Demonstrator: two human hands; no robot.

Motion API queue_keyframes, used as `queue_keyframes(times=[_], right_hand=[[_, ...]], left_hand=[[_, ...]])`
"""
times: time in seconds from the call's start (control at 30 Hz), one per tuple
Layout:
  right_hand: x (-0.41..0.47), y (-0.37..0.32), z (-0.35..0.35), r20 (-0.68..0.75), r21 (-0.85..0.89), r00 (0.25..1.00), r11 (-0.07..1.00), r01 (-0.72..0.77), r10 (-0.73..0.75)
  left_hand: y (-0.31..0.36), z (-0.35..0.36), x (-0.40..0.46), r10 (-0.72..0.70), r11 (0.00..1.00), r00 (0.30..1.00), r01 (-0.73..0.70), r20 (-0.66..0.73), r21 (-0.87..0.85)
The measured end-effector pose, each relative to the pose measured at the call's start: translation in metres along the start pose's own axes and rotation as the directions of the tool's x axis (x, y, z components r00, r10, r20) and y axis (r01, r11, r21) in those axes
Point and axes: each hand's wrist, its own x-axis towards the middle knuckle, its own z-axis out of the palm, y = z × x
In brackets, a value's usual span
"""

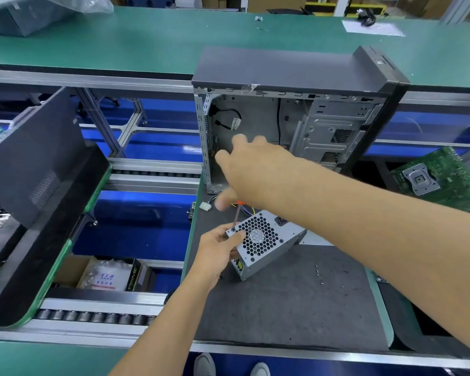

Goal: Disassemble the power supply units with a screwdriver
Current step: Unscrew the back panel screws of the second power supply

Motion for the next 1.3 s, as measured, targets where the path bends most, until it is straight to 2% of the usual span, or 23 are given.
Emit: queue_keyframes(times=[0.07,0.13,0.2,0.33,0.5,0.6,0.7,0.77,1.0,1.1,1.2,1.3], right_hand=[[-0.002,-0.001,-0.001,-0.05,-0.048,0.996,0.996,-0.073,0.071],[-0.003,0.0,0.001,-0.164,-0.131,0.986,0.991,-0.03,0.008],[-0.004,0.001,0.003,-0.21,-0.142,0.977,0.99,0.001,-0.032],[0.002,0.006,0.007,-0.231,-0.038,0.966,0.993,0.112,-0.118],[0.008,0.003,0.005,-0.14,0.106,0.974,0.975,0.195,-0.18],[0.005,-0.002,0.003,-0.103,0.063,0.99,0.993,0.102,-0.096],[0.002,-0.001,0.005,-0.215,-0.084,0.976,0.996,0.021,-0.039],[0.002,0.0,0.008,-0.268,-0.144,0.958,0.987,0.068,-0.105],[0.006,0.006,0.011,-0.24,-0.074,0.933,0.963,0.259,-0.269],[0.005,0.002,0.009,-0.2,-0.032,0.935,0.956,0.292,-0.292],[0.006,0.004,0.009,-0.18,0.0,0.939,0.955,0.298,-0.293],[0.007,0.009,0.01,-0.166,0.075,0.946,0.953,0.295,-0.279]], left_hand=[[0.0,0.001,0.0,-0.003,1.0,1.0,0.003,-0.002,0.006],[-0.001,0.0,0.0,-0.005,1.0,1.0,0.005,0.001,0.01],[-0.001,0.0,0.0,-0.003,1.0,1.0,0.003,0.006,0.008],[-0.001,0.0,0.001,-0.007,1.0,1.0,0.007,-0.003,0.005],[0.0,0.001,0.0,-0.012,1.0,1.0,0.012,-0.007,0.011],[0.001,0.001,0.0,-0.003,1.0,1.0,0.003,-0.01,-0.004],[0.0,0.001,0.0,0.003,1.0,1.0,-0.004,-0.011,-0.006],[0.0,0.001,-0.001,0.007,1.0,1.0,-0.007,-0.003,-0.008],[-0.003,0.002,0.001,0.015,1.0,1.0,-0.015,-0.025,-0.003],[-0.005,0.0,0.001,0.068,0.997,0.996,-0.066,-0.057,0.047],[-0.007,-0.005,0.001,0.197,0.966,0.971,-0.169,-0.134,0.195],[-0.007,-0.011,0.0,0.292,0.928,0.947,-0.248,-0.131,0.278]])
